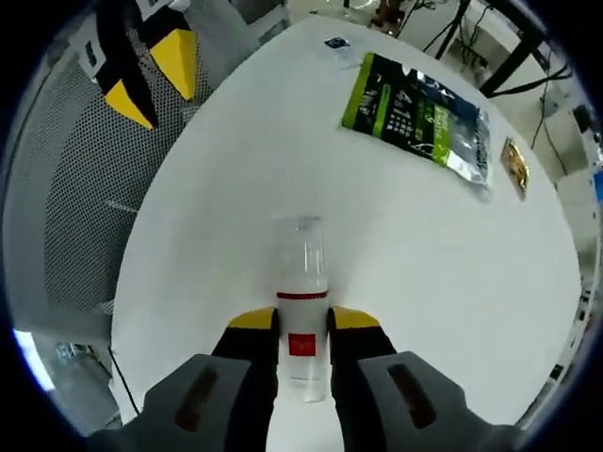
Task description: Arrange the skincare products in the storage area until every visible bottle or jar stands upright without overlapping.
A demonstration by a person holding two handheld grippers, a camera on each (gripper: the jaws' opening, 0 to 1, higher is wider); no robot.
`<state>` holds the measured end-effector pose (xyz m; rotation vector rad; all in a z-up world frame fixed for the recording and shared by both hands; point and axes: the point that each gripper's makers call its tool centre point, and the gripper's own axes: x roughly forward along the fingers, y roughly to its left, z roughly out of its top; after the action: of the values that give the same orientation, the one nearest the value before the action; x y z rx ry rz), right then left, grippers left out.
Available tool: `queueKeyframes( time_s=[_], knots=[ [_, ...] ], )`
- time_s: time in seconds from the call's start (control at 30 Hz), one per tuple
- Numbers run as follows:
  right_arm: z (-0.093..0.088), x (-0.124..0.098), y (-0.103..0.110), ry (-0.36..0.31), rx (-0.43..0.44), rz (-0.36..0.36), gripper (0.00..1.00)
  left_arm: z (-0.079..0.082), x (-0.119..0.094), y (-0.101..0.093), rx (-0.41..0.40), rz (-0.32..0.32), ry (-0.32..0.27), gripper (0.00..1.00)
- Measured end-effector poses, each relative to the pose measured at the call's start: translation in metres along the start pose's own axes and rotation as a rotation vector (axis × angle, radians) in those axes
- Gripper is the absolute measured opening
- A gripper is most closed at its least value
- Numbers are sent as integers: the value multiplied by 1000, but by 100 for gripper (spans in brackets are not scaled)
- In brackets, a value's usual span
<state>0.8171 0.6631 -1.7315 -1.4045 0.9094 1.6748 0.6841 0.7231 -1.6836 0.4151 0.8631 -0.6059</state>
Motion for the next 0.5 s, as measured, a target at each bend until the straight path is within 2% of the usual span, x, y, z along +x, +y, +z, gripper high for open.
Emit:
queueKeyframes(
  time_s=[0.13,0.2,0.37,0.5],
  knots=[
    [-2,-1,-2,-5,59,-17,18,1,-1,2,-4,6,-4,18],
    [0,-3,-2,-34,118,-24,18,1,-1,2,-5,10,-8,18],
    [7,-16,-7,-140,251,-67,18,2,-1,2,2,10,-11,18],
    [13,-32,-11,-268,411,-118,18,2,-2,1,6,7,-12,18]
  ],
)
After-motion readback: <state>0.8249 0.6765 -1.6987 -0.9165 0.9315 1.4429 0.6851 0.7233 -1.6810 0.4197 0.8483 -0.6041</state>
